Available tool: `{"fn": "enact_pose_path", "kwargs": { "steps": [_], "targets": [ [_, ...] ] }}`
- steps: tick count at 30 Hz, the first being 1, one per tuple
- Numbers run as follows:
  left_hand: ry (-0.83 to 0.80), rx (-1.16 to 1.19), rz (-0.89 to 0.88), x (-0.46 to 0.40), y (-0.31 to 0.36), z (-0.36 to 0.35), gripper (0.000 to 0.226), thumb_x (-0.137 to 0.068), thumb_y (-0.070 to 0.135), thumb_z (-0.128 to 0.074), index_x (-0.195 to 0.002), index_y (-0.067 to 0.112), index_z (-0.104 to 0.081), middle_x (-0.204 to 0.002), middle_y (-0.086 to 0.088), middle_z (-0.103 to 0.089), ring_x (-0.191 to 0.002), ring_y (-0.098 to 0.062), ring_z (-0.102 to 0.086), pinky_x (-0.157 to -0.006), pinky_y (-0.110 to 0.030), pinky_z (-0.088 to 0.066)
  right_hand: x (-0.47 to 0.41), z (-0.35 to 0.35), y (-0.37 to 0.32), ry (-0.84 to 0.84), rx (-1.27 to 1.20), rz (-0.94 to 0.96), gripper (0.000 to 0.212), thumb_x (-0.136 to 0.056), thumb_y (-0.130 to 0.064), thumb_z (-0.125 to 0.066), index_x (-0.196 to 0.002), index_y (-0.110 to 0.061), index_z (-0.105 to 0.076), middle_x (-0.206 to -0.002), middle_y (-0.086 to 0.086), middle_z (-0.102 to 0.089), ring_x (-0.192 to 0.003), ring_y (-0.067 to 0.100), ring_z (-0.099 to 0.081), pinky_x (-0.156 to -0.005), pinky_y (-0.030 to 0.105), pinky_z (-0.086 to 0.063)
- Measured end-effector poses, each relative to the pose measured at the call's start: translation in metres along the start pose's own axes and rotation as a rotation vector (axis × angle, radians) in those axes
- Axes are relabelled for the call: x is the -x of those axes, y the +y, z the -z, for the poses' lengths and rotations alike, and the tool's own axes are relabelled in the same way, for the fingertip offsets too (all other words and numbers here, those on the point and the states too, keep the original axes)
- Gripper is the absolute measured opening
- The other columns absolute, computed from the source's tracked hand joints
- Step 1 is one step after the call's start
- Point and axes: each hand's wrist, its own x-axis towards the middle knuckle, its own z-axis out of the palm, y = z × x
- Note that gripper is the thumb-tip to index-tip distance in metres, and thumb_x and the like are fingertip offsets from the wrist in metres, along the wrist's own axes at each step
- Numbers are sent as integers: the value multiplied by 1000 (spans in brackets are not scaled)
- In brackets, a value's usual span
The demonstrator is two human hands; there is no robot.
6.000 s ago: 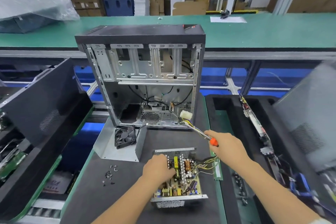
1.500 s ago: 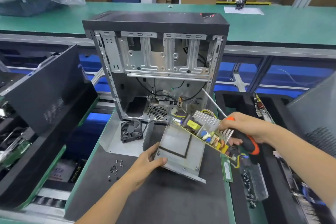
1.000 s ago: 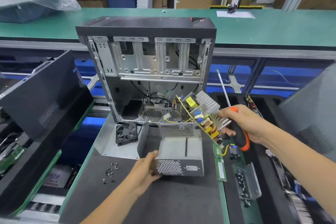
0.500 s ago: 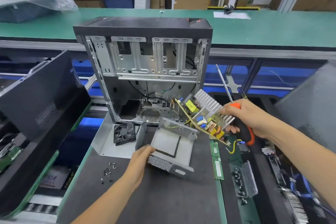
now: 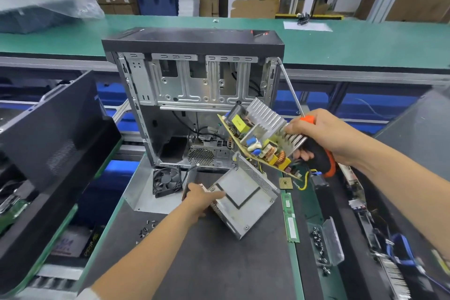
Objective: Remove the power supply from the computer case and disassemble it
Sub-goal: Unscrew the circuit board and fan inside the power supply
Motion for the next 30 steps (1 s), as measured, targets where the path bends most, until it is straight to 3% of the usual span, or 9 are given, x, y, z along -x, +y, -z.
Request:
{"fn": "enact_pose_path", "kwargs": {
  "steps": [3,5,8,11,16,19,22,25,30],
  "targets": [
    [68,-206,-2,1,4,-1,11,-88,6,-56,-92,2,-46,-78,-12,-50,-74,-25,-52,-72,-36,-54,2,0,-1,-4,37,-9,32,-88,-16,-61,-56,-18,-65,-52,19,-60,-39,21,-53,-42,24,-45],
    [141,-526,-136,0,15,2,24,-90,10,-52,-69,6,-40,-67,-6,-47,-77,-27,-55,-59,-26,-44,3,2,-2,-8,49,-18,33,-88,-18,-62,-55,-20,-66,-50,16,-60,-40,21,-54,-43,24,-46],
    [74,-673,-151,-2,31,6,11,-94,7,-46,-86,1,-41,-69,-11,-56,-78,-36,-70,-37,-22,-44,4,4,-4,-6,57,-28,33,-87,-19,-63,-54,-20,-66,-50,17,-60,-39,21,-54,-43,24,-47],
    [86,-640,-122,-9,35,6,19,-96,6,-45,-111,-2,-37,-98,-22,-62,-75,-42,-71,-51,-39,-58,5,5,-5,-1,58,-36,32,-87,-19,-63,-55,-19,-66,-51,17,-60,-40,21,-55,-43,24,-47],
    [235,-479,-220,-19,34,11,29,-97,22,-58,-107,2,-39,-98,-15,-55,-65,-25,-56,-39,-31,-45,6,1,-1,-36,88,-35,35,-87,-21,-62,-52,-20,-64,-54,20,-62,-40,22,-55,-45,24,-47],
    [288,-442,-312,-19,30,14,28,-93,23,-63,-101,7,-43,-92,-8,-55,-76,-21,-48,-60,-29,-37,5,-5,6,-58,124,-70,30,-86,-21,-63,-57,-15,-63,-55,21,-61,-42,25,-57,-44,25,-47],
    [283,-480,-368,-10,34,15,17,-96,21,-56,-99,4,-51,-93,-9,-60,-85,-24,-50,-69,-30,-37,5,-18,19,-77,188,-120,25,-84,-19,-63,-60,-11,-61,-55,23,-63,-43,25,-59,-43,23,-45],
    [331,-332,-488,15,47,20,45,-102,36,-42,-75,4,-57,-77,-10,-63,-73,-27,-55,-58,-31,-40,7,-37,34,-75,274,-154,27,-82,-15,-60,-56,-13,-54,-51,18,-63,-42,24,-61,-42,20,-43],
    [-190,151,-186,51,60,26,72,-90,73,-34,-103,10,-65,-100,-13,-72,-83,-26,-72,-63,-33,-57,8,-63,49,11,467,-109,29,-83,-14,-56,-55,-11,-50,-46,7,-63,-39,15,-62,-40,15,-42]
  ]
}}
